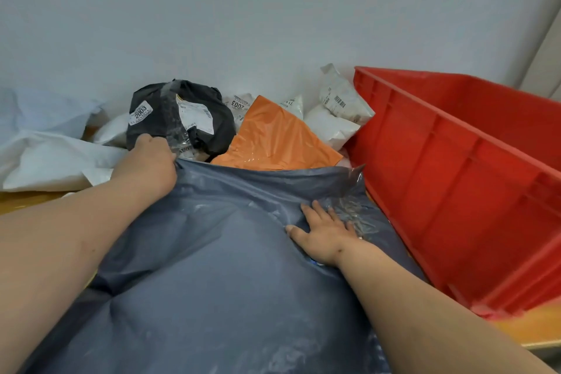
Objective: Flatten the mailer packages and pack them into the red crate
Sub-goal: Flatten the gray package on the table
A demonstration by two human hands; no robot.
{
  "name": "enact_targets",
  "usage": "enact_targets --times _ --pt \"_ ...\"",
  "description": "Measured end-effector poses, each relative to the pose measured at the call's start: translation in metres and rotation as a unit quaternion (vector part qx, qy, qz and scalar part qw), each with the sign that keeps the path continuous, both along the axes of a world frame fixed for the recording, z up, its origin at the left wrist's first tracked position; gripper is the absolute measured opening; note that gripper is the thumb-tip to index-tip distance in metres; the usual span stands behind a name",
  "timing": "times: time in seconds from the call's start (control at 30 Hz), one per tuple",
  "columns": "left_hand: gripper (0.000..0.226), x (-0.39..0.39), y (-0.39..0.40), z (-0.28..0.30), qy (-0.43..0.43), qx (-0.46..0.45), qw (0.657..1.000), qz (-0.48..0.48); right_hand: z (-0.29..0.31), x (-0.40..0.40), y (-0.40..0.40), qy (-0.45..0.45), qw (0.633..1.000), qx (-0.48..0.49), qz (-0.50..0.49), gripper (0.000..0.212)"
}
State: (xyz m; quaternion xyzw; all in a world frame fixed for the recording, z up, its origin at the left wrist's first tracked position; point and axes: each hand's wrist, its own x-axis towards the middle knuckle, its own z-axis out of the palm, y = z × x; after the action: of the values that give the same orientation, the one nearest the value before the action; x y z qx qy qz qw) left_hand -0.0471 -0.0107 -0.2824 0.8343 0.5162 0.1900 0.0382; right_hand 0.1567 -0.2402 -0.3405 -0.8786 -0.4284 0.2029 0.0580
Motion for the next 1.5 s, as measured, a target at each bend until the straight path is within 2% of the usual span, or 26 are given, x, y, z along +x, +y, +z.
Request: enact_targets --times 0.1,0.23,0.3,0.4,0.47,0.6,0.73,0.93,1.07,1.5 --pt "0.020 0.002 -0.010 0.007 -0.057 -0.024 0.998 -0.016 0.000 0.000 -0.001 -0.006 1.000 -0.004 -0.014 0.076" --pt "0.049 0.008 -0.052 0.015 -0.071 -0.069 0.990 -0.102 0.009 -0.007 -0.003 -0.029 0.999 0.002 -0.026 0.073" --pt "0.060 0.012 -0.080 0.022 -0.016 -0.073 0.985 -0.155 0.018 -0.014 -0.005 -0.045 0.998 0.030 -0.023 0.071" --pt "0.076 0.013 -0.114 0.030 0.149 -0.091 0.966 -0.191 0.033 -0.025 -0.011 -0.067 0.996 0.057 -0.012 0.068" --pt "0.082 0.006 -0.129 0.030 0.228 -0.120 0.946 -0.196 0.043 -0.030 -0.019 -0.066 0.996 0.058 -0.002 0.071" --pt "0.094 -0.014 -0.150 0.018 0.279 -0.152 0.930 -0.187 0.050 -0.041 -0.042 0.007 0.999 0.039 0.013 0.092" --pt "0.088 -0.032 -0.169 -0.004 0.249 -0.161 0.940 -0.172 0.040 -0.058 -0.068 0.047 0.998 0.019 0.034 0.102" --pt "0.080 -0.046 -0.181 -0.037 0.220 -0.229 0.939 -0.132 0.020 -0.079 -0.087 -0.050 0.996 -0.039 0.058 0.090" --pt "0.079 -0.049 -0.180 -0.052 0.211 -0.225 0.942 -0.130 0.007 -0.077 -0.089 -0.101 0.991 -0.058 0.066 0.089" --pt "0.082 -0.036 -0.147 -0.066 0.220 -0.214 0.944 -0.125 -0.006 -0.065 -0.063 -0.107 0.991 -0.048 0.057 0.090"
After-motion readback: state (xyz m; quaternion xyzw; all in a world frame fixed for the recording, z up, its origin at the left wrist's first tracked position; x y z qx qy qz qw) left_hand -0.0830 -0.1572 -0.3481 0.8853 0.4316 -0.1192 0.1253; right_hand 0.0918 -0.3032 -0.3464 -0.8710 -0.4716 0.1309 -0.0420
